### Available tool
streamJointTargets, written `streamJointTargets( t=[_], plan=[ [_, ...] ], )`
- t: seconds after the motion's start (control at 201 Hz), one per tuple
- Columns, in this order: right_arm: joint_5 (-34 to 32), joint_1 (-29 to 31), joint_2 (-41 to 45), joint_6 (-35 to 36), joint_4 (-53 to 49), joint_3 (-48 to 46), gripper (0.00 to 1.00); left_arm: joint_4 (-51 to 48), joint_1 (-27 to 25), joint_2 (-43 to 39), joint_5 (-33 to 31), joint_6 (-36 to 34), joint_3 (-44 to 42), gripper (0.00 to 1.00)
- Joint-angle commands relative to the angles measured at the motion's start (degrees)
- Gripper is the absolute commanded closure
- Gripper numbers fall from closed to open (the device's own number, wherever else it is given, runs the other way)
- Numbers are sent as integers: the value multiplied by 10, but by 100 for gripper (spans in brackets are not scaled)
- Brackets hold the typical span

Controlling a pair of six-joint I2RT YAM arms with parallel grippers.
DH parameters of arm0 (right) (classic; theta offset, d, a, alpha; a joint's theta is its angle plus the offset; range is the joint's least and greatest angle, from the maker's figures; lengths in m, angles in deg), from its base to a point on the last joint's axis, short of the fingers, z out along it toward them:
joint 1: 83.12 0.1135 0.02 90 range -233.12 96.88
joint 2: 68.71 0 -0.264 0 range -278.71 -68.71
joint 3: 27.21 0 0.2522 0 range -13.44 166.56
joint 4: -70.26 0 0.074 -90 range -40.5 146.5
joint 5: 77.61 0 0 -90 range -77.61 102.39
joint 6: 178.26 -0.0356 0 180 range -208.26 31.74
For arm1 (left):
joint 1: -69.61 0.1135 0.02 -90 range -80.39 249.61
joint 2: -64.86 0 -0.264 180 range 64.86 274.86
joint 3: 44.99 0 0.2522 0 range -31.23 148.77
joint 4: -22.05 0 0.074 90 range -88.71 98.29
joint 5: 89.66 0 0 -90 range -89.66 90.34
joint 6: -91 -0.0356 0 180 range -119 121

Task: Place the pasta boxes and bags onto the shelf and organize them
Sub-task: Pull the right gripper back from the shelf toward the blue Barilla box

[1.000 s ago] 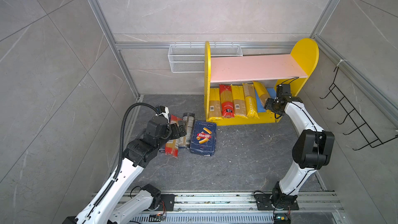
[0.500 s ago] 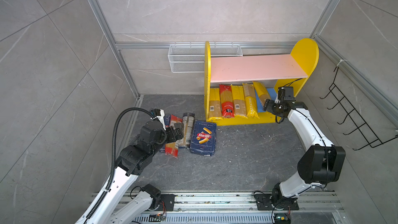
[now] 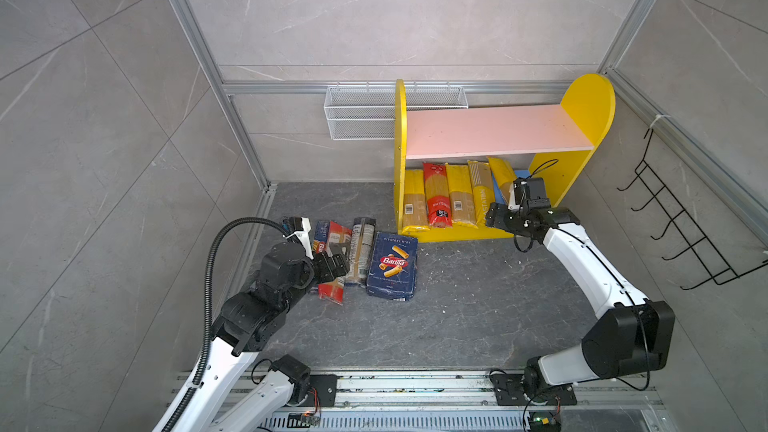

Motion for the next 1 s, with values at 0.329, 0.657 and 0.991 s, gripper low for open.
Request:
streamJointTargets(
  t=[0.329, 0.657, 0.991],
  plan=[
    [-91, 43, -75, -6, -16, 37, 18, -21, 2, -23, -14, 1, -1, 0],
    [-171, 40, -103, 14, -48, 77, 18, -16, 2, -10, -20, -4, -1, 0],
    [-118, 40, -50, 26, -42, 53, 17, -17, 2, -9, -20, 1, -9, 0]
  ],
)
